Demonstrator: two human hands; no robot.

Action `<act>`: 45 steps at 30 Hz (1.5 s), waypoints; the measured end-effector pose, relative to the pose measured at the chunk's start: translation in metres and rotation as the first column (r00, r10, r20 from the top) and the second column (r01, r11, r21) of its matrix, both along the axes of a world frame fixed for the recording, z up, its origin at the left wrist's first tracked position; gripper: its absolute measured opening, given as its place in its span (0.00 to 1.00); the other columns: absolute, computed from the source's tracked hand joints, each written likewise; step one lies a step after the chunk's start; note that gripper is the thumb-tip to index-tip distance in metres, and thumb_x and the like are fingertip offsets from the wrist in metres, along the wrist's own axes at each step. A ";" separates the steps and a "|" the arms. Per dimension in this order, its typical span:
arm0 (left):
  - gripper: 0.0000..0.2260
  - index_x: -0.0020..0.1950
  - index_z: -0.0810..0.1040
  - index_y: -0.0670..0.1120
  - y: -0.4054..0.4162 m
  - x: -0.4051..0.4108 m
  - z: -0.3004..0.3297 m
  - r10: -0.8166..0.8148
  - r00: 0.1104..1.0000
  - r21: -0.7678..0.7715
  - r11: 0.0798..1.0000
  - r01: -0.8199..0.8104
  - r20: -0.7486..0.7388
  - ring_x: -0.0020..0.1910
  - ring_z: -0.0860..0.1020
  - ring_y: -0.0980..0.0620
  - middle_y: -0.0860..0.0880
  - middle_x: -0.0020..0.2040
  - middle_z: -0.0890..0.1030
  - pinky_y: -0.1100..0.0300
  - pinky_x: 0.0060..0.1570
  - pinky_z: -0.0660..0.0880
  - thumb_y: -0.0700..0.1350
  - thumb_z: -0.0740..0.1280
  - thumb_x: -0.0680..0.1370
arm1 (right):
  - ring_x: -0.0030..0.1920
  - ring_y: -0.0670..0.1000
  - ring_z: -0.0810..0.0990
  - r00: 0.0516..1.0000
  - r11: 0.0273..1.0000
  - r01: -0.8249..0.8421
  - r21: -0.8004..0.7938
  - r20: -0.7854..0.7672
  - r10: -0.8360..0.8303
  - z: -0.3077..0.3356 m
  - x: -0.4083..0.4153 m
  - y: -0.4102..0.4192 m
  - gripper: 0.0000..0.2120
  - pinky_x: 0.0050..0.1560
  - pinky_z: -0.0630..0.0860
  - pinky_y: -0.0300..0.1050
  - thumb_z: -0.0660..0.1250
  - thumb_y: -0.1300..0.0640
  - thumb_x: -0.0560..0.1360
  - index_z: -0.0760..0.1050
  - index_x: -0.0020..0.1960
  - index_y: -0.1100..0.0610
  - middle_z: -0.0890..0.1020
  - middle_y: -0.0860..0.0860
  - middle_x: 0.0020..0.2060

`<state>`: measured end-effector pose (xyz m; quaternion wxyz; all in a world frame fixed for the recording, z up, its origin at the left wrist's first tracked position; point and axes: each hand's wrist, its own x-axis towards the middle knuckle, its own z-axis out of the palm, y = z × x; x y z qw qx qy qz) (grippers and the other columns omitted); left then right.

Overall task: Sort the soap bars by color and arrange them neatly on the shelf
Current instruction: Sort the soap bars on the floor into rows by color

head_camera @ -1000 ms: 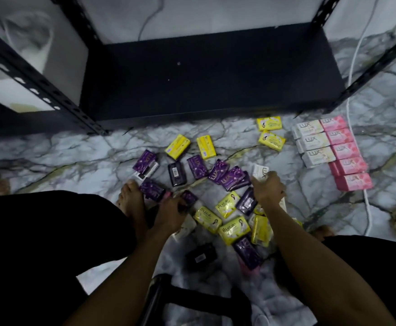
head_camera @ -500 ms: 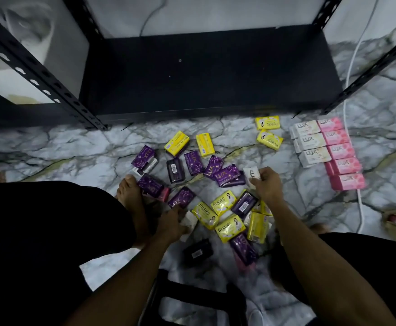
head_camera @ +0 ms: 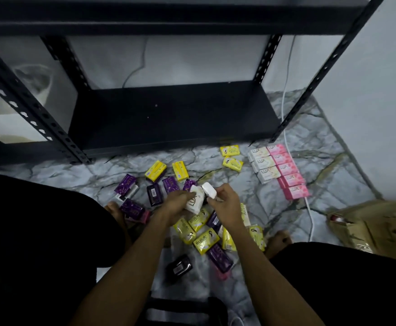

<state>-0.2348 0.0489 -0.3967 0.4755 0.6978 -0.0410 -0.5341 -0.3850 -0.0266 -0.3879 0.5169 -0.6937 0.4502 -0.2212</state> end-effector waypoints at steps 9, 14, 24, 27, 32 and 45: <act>0.09 0.55 0.82 0.38 -0.013 -0.009 0.029 -0.023 0.999 -0.131 0.991 0.027 0.033 0.40 0.82 0.47 0.45 0.42 0.84 0.54 0.41 0.77 0.38 0.72 0.76 | 0.47 0.55 0.85 0.944 0.953 0.190 0.237 0.223 -0.244 0.046 -0.036 -0.006 0.10 0.43 0.81 0.53 0.69 0.57 0.79 0.80 0.58 0.58 0.86 0.55 0.47; 0.13 0.54 0.83 0.40 -0.021 -0.034 0.042 -0.155 0.987 -0.225 0.961 0.161 0.044 0.45 0.84 0.47 0.43 0.49 0.86 0.53 0.43 0.80 0.43 0.78 0.72 | 0.49 0.59 0.85 0.905 0.868 0.158 0.470 0.283 -0.318 0.047 -0.052 -0.002 0.12 0.43 0.81 0.52 0.68 0.61 0.79 0.75 0.61 0.57 0.85 0.60 0.51; 0.18 0.56 0.79 0.41 -0.058 -0.082 0.029 -0.218 0.967 -0.231 0.942 0.244 0.132 0.50 0.84 0.45 0.41 0.54 0.83 0.54 0.45 0.82 0.39 0.80 0.69 | 0.46 0.61 0.84 0.901 0.779 0.185 0.599 0.214 -0.378 0.033 -0.098 -0.039 0.08 0.46 0.81 0.59 0.69 0.65 0.75 0.81 0.53 0.58 0.83 0.62 0.51; 0.15 0.57 0.79 0.41 -0.067 -0.090 0.019 -0.232 0.969 -0.226 0.943 0.244 0.080 0.53 0.83 0.42 0.40 0.55 0.83 0.55 0.46 0.82 0.38 0.77 0.73 | 0.49 0.63 0.83 0.925 0.756 0.097 0.647 0.222 -0.308 0.028 -0.114 -0.060 0.16 0.50 0.81 0.63 0.67 0.69 0.75 0.81 0.60 0.58 0.83 0.62 0.53; 0.14 0.60 0.78 0.37 -0.087 -0.090 -0.003 -0.223 0.974 -0.175 0.958 0.228 0.047 0.51 0.84 0.42 0.39 0.56 0.83 0.52 0.45 0.82 0.35 0.73 0.75 | 0.45 0.64 0.82 0.872 0.739 0.257 0.623 0.179 -0.455 0.011 -0.121 -0.084 0.13 0.44 0.78 0.55 0.71 0.72 0.72 0.75 0.54 0.66 0.82 0.68 0.50; 0.09 0.52 0.78 0.43 -0.179 -0.089 -0.067 -0.319 0.943 -0.036 0.946 0.323 0.091 0.46 0.83 0.44 0.41 0.51 0.82 0.52 0.42 0.81 0.36 0.74 0.74 | 0.46 0.58 0.85 0.431 0.256 0.707 0.659 -0.115 -0.895 -0.119 -0.127 -0.189 0.09 0.50 0.82 0.58 0.77 0.63 0.70 0.79 0.47 0.60 0.85 0.60 0.48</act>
